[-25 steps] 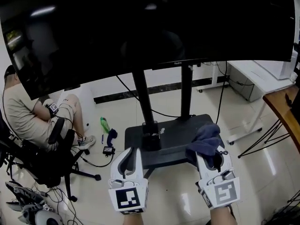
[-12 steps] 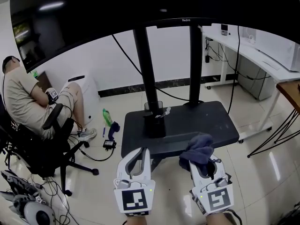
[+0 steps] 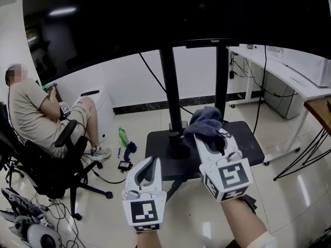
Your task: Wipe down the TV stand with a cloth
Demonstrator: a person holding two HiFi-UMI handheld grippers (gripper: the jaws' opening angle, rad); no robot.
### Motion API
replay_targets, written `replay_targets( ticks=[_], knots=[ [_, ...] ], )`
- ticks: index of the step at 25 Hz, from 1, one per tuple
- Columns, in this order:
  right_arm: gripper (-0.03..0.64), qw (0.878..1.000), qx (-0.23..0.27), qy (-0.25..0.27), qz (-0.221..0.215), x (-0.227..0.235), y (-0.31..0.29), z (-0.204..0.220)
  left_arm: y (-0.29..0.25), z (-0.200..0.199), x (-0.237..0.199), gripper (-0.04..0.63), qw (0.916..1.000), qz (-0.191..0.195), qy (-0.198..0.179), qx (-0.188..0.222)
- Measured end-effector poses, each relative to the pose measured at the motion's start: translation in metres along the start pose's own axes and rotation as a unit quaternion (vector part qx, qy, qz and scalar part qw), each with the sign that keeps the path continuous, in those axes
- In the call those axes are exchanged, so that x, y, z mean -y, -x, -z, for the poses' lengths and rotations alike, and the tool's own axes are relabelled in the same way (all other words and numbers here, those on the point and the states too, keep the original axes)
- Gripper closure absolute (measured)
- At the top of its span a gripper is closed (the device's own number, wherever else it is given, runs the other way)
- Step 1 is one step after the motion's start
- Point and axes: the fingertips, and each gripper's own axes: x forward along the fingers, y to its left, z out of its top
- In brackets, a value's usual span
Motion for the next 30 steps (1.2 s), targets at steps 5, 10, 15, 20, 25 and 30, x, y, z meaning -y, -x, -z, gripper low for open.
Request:
replay_targets(
  ticks=[5, 10, 15, 20, 25, 30],
  knots=[
    [0.523, 0.998, -0.057, 0.020, -0.002, -0.003, -0.101, -0.001, 0.003, 0.010, -0.033, 0.449, 0.9997, -0.017, -0.014, 0.012],
    [0.523, 0.995, -0.092, 0.041, 0.009, 0.007, -0.175, 0.008, 0.007, 0.033, -0.061, 0.449, 0.9996, -0.027, 0.000, -0.008],
    [0.523, 0.980, -0.189, 0.054, -0.022, 0.005, -0.199, 0.061, 0.011, 0.020, -0.054, 0.449, 0.9999, -0.010, 0.011, 0.006],
    [0.523, 0.957, -0.284, 0.041, -0.045, -0.002, -0.178, 0.133, 0.009, 0.020, -0.051, 0.449, 1.0000, -0.001, 0.003, -0.006],
    [0.522, 0.971, -0.234, 0.041, -0.029, 0.006, -0.160, 0.096, 0.011, 0.017, -0.046, 0.449, 0.9999, 0.006, 0.010, -0.002],
    [0.522, 0.996, -0.073, 0.029, 0.033, 0.053, -0.058, 0.005, 0.014, 0.001, -0.028, 0.449, 0.9995, 0.014, 0.015, 0.026]
  ],
)
